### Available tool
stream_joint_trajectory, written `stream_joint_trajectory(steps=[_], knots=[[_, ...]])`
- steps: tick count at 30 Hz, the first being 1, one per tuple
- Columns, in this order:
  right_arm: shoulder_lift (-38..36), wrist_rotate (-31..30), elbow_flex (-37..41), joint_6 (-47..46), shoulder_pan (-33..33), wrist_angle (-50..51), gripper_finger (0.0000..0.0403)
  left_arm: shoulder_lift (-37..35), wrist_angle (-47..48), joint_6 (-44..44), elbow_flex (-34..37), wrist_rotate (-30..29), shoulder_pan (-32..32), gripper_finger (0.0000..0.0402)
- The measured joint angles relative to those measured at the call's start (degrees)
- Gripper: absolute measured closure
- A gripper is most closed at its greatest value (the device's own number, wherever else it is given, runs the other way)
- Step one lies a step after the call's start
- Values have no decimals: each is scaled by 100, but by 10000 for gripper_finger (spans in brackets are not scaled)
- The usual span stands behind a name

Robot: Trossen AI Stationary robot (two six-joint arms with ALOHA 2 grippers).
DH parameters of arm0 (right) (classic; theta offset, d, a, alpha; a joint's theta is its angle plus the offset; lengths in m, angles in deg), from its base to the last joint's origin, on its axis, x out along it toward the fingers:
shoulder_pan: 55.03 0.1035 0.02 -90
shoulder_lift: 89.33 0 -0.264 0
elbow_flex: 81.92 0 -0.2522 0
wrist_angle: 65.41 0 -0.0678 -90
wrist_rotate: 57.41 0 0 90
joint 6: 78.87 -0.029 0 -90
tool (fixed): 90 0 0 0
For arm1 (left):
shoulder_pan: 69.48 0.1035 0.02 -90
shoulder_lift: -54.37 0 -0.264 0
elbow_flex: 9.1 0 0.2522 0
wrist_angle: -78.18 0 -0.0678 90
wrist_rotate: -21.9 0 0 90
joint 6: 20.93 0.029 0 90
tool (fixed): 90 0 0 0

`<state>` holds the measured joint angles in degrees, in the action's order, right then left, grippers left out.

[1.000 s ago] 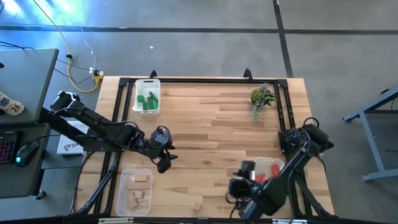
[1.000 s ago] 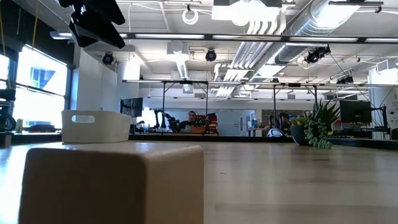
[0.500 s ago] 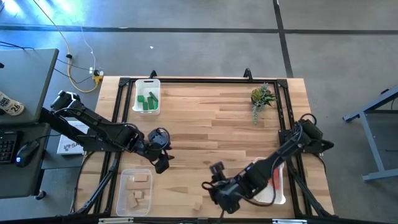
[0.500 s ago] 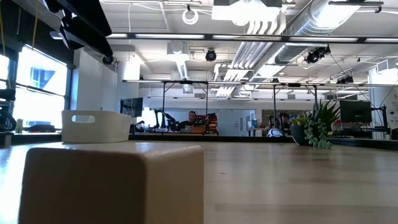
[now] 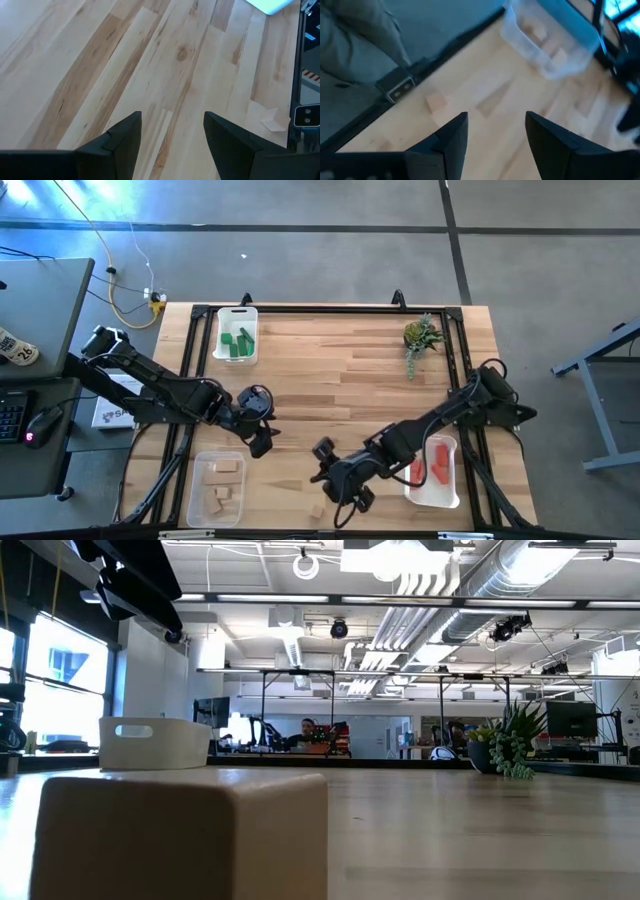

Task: Sort & place blocks by color
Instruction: Put the brown block into the transparent bin

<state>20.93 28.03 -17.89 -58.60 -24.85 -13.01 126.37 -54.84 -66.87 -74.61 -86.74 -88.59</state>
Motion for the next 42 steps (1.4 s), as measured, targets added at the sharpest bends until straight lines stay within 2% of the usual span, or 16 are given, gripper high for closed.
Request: stream_joint_trajectory(steps=[5,10,32,42], knots=[[7,636,0,795,-35,-161,219,0,-1,-61,0,-1,2,200],[198,1193,0,1149,-27,-484,219,0,-3,-187,0,-1,2,200],[1394,1757,2,1379,-10,-1285,219,0,-5,-210,0,-1,0,200],[1816,1790,4,1518,-46,-1320,219,0,-5,-211,0,-2,0,200]])
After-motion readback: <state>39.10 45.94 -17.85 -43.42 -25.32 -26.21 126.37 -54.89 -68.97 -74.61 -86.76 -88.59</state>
